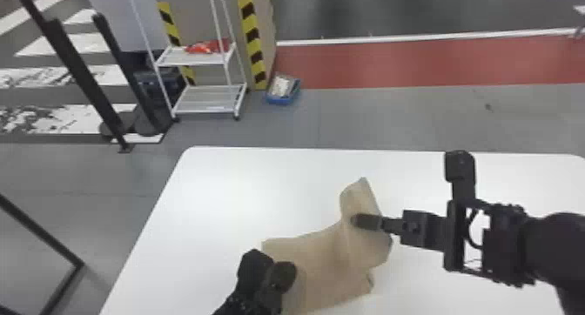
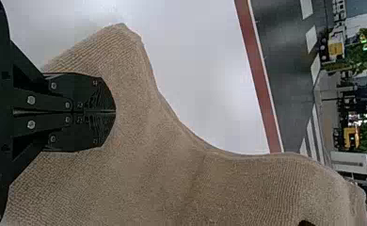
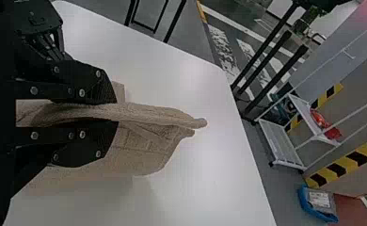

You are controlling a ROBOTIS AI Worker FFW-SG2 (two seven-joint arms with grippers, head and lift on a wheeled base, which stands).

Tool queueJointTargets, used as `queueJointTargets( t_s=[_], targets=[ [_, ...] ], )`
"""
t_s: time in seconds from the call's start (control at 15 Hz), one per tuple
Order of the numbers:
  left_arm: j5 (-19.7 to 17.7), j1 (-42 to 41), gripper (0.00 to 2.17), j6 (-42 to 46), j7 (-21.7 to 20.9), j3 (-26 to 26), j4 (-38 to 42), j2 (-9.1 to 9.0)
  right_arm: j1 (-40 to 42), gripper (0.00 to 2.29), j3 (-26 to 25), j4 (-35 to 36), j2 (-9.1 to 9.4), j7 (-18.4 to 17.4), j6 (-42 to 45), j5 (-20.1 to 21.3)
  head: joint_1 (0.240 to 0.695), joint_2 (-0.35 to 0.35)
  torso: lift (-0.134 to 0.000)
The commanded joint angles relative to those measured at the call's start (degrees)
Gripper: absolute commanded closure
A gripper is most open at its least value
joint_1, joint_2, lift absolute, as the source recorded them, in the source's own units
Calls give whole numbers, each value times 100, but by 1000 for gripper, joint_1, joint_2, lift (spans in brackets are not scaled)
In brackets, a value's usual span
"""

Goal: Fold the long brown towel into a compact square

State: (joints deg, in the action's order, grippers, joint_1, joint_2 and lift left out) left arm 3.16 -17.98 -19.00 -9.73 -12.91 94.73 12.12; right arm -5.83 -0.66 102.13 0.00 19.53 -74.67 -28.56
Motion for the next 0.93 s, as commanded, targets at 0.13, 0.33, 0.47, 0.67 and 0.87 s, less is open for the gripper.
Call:
queueJointTargets(
  t_s=[0.13,0.33,0.47,0.67,0.87],
  targets=[
    [18,278,1683,-12,67,-361,-262,-175,-67,971,181,-132,5,-19,53,52,695,146,0],
    [44,436,1683,-65,111,-590,-350,-236,-102,971,172,-167,5,-11,124,26,695,113,0],
    [114,498,1683,-100,111,-607,-412,-298,-102,971,225,-167,5,-2,124,-36,695,95,0],
    [114,498,1683,-100,111,-599,-429,-298,-102,971,471,-317,5,-11,299,-80,695,93,0],
    [97,498,1686,-83,103,-564,-526,-298,-155,967,699,-615,5,-11,686,-9,695,112,0]
  ],
)
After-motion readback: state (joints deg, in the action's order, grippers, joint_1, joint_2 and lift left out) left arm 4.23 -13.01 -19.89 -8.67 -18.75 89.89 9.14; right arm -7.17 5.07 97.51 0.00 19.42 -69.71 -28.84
